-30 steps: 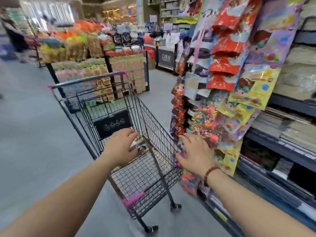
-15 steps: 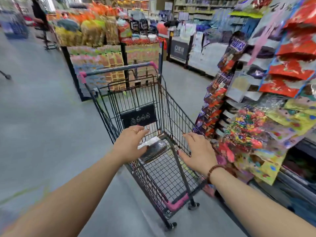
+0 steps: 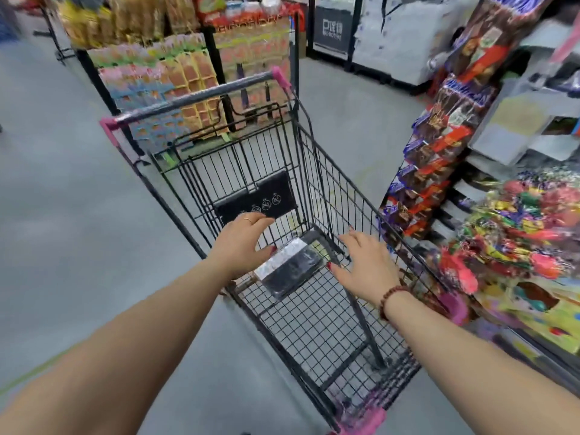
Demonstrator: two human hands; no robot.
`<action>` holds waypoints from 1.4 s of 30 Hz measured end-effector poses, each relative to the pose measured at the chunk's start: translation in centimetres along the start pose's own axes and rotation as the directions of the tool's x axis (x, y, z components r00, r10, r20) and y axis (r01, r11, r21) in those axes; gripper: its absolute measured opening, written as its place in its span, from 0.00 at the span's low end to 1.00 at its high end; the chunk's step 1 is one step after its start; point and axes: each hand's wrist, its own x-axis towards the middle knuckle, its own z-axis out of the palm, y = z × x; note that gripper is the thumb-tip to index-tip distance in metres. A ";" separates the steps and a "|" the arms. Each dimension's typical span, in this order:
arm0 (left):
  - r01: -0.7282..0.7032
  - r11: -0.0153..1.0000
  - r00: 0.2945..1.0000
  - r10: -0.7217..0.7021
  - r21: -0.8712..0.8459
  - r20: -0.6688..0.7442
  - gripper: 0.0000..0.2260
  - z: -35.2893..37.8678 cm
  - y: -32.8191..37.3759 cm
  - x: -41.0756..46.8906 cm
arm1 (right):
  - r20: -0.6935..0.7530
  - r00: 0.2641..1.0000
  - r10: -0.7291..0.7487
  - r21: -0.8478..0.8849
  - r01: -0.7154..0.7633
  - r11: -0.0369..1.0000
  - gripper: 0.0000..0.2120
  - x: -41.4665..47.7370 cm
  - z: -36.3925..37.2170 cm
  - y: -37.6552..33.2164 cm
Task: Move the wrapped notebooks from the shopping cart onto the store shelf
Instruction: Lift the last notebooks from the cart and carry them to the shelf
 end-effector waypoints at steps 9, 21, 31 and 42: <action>-0.088 0.996 0.968 0.093 -0.030 0.232 0.27 7.8 -4.9 9.8 | 0.022 0.971 0.237 0.059 -0.237 0.970 0.28 5.2 5.8 2.0; -0.065 0.986 0.826 0.139 -0.152 0.546 0.30 20.2 -12.5 18.1 | 0.276 0.811 0.516 0.172 -0.569 0.804 0.29 12.8 18.1 -0.9; 0.233 0.930 0.794 -0.014 -0.283 0.608 0.33 31.1 -13.8 19.1 | 0.387 0.653 0.651 0.386 -0.756 0.529 0.27 13.7 29.9 0.3; 0.297 0.878 0.889 -0.111 -0.375 0.444 0.34 35.6 -14.0 18.6 | 0.493 0.492 0.718 0.560 -0.811 0.171 0.25 15.6 36.2 1.0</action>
